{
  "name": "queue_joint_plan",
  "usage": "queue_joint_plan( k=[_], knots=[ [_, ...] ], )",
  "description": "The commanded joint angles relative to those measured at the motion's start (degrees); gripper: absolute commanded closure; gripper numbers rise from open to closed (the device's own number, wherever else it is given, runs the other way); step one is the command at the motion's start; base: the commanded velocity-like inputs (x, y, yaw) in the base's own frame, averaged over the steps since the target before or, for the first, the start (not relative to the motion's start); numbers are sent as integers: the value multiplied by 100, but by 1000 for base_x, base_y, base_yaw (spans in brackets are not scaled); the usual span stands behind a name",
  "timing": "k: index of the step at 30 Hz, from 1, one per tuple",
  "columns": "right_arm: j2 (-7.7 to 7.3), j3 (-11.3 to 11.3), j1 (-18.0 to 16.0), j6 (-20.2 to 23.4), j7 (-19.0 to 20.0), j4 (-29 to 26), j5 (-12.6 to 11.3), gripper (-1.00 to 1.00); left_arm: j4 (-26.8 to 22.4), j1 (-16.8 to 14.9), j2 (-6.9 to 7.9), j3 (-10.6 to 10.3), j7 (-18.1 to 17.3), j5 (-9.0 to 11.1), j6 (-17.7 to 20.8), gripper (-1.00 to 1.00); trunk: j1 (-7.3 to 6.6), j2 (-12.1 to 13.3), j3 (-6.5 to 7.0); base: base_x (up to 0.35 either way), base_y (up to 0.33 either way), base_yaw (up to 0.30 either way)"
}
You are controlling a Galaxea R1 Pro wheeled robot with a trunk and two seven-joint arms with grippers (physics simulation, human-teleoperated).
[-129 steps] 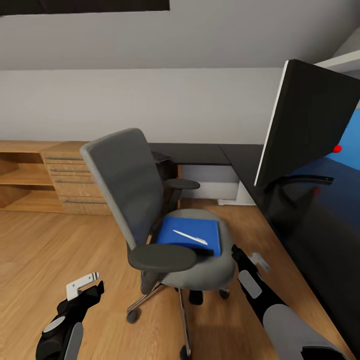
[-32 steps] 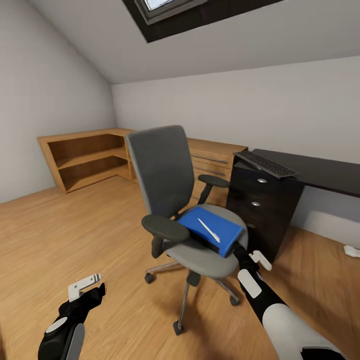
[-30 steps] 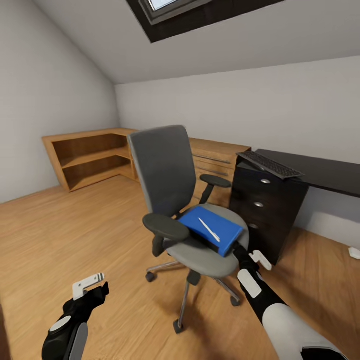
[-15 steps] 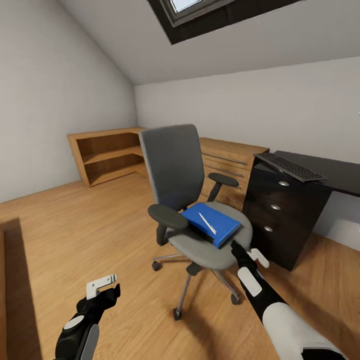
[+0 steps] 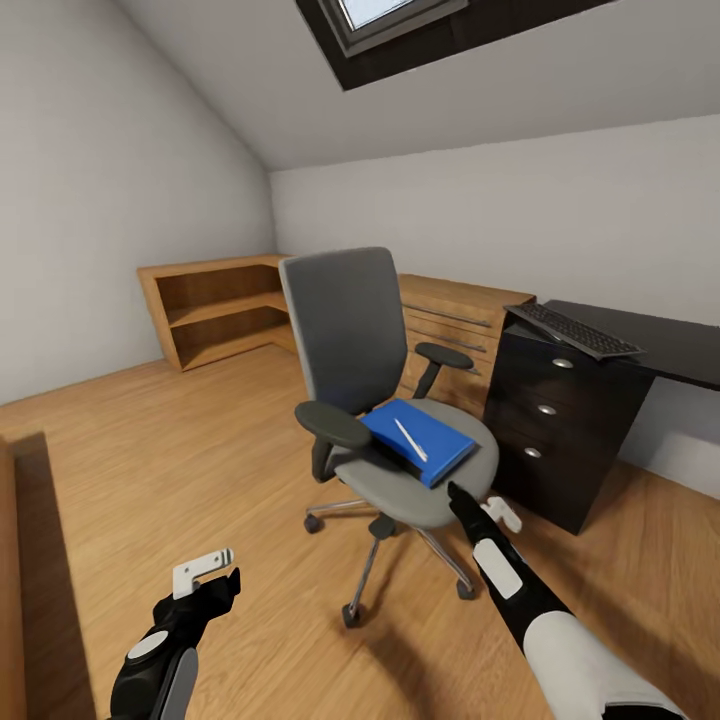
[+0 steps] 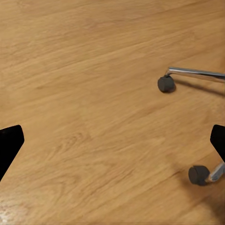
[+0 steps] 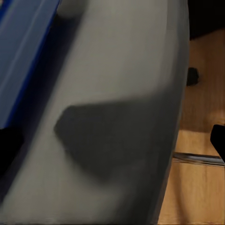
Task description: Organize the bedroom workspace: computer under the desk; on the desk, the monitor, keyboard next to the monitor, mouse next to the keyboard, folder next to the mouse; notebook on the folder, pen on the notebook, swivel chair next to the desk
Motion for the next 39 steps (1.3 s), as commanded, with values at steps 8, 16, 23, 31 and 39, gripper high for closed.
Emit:
queue_joint_plan(
  k=[8,16,23,31,39],
  knots=[
    [6,1,4,315,290,279,-68,-100,-7,-4,-2,-1,38,61,7,-100,0,-2,-6,27,0,0],
    [6,5,4,323,314,271,-67,-100,-7,-4,-2,-2,38,61,-14,-100,0,-2,-6,234,0,0],
    [40,16,4,331,307,251,-67,-100,-7,-4,-2,-2,38,60,-14,-100,0,-2,-6,255,0,0],
    [41,8,4,324,309,251,-67,-100,-7,-4,-2,-2,39,60,-14,-100,0,-2,-6,272,86,0],
    [48,8,4,307,314,269,-66,-100,-7,-4,-2,-2,38,60,-14,-100,0,-2,-6,295,139,0]
  ],
)
